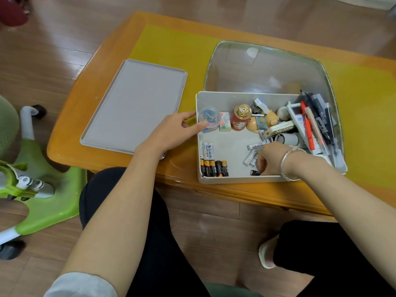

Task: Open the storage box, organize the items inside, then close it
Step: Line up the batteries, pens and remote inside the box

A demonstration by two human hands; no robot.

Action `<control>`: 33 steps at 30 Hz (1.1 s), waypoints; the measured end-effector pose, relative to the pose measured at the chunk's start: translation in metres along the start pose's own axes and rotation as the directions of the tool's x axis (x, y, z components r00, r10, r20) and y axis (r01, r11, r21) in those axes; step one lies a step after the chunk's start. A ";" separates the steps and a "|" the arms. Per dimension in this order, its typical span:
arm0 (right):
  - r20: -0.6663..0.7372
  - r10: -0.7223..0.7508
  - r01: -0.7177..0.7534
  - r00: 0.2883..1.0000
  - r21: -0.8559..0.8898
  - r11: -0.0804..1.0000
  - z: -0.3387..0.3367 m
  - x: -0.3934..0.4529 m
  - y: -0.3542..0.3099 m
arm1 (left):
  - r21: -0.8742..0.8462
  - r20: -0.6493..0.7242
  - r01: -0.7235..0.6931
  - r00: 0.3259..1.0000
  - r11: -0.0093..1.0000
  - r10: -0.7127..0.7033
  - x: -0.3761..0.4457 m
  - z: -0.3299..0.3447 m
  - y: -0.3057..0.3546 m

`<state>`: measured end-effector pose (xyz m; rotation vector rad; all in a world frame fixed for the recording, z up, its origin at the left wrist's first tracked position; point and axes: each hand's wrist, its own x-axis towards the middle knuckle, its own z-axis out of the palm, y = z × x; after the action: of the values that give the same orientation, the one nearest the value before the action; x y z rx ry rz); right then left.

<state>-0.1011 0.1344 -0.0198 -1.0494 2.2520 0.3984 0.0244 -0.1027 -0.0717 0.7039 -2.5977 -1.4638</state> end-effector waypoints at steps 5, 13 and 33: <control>-0.155 -0.027 0.058 0.988 0.203 0.977 -0.001 -0.006 0.001 | -0.011 0.010 0.000 1.000 1.000 0.000 0.000 -0.001 0.000; -0.263 0.021 0.127 0.965 0.532 0.837 -0.002 -0.001 -0.015 | -0.014 0.013 -0.003 1.000 1.000 0.003 0.000 -0.001 0.001; -0.024 -0.002 0.017 1.000 0.625 0.781 0.002 0.010 -0.035 | -0.002 0.024 0.004 1.000 1.000 -0.004 -0.001 -0.002 0.002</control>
<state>-0.0785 0.1077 -0.0282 -0.7003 2.1490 -0.3666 0.0253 -0.1033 -0.0685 0.6965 -2.6137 -1.4844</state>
